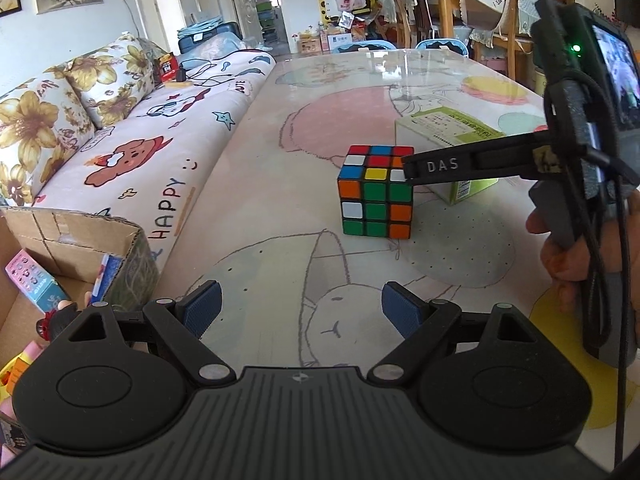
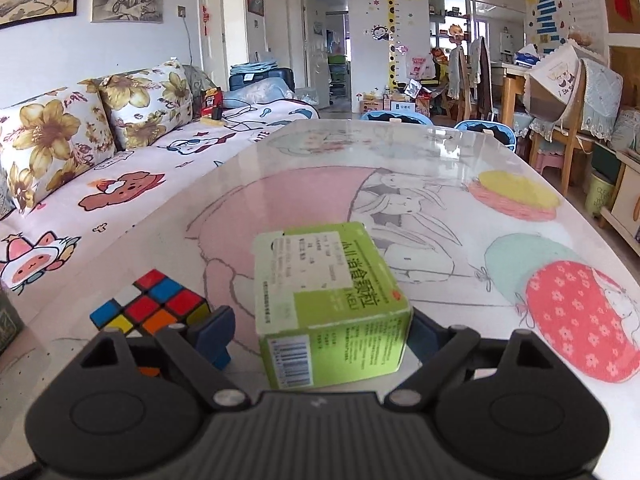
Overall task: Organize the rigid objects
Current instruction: 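Grasp the green medicine box with the right gripper, then grasp the Rubik's cube with the left gripper while the right gripper holds the green box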
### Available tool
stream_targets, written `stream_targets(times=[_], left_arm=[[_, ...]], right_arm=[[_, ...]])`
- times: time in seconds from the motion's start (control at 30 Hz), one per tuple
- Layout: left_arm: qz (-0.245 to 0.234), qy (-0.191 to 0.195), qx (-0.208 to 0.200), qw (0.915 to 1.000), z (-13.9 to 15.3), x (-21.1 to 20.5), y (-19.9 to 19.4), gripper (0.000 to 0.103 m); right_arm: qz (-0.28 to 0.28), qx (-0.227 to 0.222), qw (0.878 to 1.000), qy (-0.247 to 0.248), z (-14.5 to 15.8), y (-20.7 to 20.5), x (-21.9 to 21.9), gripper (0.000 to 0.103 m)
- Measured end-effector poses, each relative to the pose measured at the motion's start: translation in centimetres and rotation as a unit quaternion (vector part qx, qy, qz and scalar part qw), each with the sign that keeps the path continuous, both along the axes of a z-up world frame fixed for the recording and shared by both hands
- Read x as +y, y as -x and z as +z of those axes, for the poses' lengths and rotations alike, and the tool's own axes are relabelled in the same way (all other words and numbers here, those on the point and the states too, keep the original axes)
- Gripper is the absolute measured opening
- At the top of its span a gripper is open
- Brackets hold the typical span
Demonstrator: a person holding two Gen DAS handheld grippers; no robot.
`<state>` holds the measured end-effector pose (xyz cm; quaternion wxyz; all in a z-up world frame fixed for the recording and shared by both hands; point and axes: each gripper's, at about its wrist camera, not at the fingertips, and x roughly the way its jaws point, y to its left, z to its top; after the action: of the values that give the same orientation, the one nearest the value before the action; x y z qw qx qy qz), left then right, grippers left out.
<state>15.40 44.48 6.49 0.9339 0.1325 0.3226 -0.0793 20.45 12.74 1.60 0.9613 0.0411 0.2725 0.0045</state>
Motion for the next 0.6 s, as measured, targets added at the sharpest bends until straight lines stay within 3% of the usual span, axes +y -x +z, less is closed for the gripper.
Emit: stream_targets(times=[0.07,0.13,0.2,0.6], left_arm=[[-0.002,0.002,-0.001,1.0000,-0.2,-0.3,0.1,0.103],[-0.003,0.004,-0.001,1.0000,-0.3,-0.5,0.2,0.103],[-0.003,0.007,-0.001,1.0000,-0.3,-0.5,0.2,0.103],[-0.018,0.038,-0.017,0.9990,-0.1,-0.3,-0.2,0.103]], right_arm=[[-0.002,0.004,1.000,-0.003,0.0,-0.3,-0.3,0.088],[-0.006,0.005,1.000,-0.005,-0.1,-0.4,-0.6,0.076],[-0.006,0.009,1.000,-0.004,-0.1,-0.3,-0.7,0.071],[-0.021,0.012,1.000,0.011,0.0,4.2,-3.0,0.069]])
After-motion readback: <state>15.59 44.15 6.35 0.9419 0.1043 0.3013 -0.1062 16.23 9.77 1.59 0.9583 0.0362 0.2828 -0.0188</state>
